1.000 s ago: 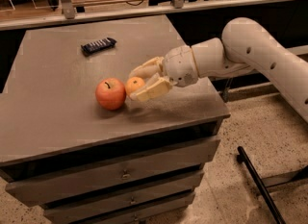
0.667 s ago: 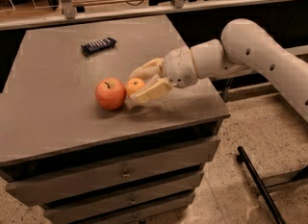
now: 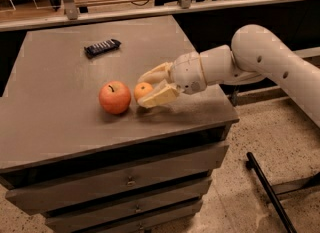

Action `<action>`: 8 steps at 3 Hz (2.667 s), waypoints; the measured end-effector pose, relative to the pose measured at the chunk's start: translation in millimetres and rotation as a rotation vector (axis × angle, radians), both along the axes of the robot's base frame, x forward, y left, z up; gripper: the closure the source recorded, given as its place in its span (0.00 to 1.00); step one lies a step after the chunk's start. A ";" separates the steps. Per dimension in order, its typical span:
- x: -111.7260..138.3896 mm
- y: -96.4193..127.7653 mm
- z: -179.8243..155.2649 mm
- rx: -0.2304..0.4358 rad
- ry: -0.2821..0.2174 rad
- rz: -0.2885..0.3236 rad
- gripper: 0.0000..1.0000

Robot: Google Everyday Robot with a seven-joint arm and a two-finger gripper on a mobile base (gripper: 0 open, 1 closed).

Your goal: Move orange near apple

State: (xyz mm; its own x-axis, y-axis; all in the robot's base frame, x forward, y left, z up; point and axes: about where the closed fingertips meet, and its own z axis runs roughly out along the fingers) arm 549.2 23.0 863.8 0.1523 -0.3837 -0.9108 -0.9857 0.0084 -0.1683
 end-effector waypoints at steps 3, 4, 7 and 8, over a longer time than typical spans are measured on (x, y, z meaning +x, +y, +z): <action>-1.8 6.4 -0.8 0.000 0.000 0.010 0.13; -2.5 8.6 -1.0 0.000 0.001 0.015 0.00; 2.1 -25.0 10.1 0.077 0.013 0.009 0.00; 3.7 -53.8 25.8 0.105 -0.007 -0.040 0.00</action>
Offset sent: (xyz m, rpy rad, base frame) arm -0.0002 0.0019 -0.0005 -0.0001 -0.0007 0.0015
